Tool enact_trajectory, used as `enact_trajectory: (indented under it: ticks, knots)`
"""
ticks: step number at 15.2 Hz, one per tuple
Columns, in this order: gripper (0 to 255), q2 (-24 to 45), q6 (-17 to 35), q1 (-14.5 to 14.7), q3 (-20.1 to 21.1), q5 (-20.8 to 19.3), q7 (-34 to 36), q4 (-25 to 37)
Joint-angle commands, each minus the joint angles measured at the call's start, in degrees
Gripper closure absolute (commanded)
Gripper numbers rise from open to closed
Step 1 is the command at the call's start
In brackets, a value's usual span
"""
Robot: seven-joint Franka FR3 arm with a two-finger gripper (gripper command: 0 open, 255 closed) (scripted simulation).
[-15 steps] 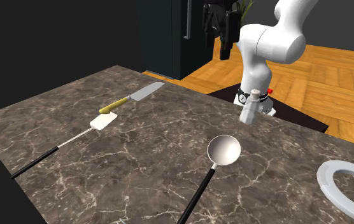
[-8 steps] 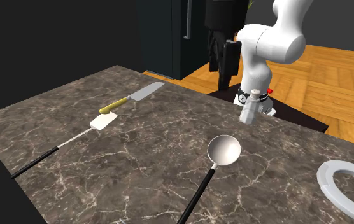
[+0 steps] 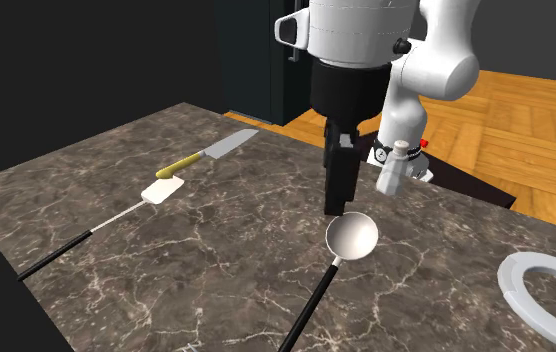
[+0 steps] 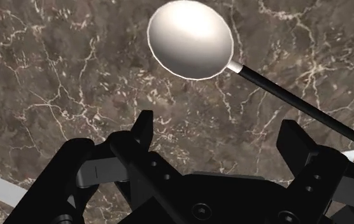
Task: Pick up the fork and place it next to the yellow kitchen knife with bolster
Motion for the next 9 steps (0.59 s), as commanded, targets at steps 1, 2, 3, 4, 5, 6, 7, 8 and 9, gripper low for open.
enact_trajectory:
  ticks: [1,2,3,4,5,6,7,8,9]
  knots:
    - [0,4.88,2.03,-0.77,1.98,-2.34,5.85,2.93]
    - [0,7.41,2.82,-1.03,2.79,-3.84,8.72,4.55]
    - [0,9.99,3.49,-1.17,3.46,-5.49,11.64,6.27]
    - [0,12.61,4.04,-1.15,3.93,-7.26,14.57,8.08]
    - [0,15.25,4.46,-1.01,4.27,-9.11,17.48,9.99]
    - [0,17.90,4.75,-0.71,4.43,-10.99,20.34,11.98]
    - [0,20.54,4.92,-0.23,4.38,-12.87,23.13,14.08]
    - [0,23.15,4.96,0.38,4.18,-14.70,25.80,16.26]
    - [0,25.73,4.89,1.08,3.86,-16.46,28.36,18.53]
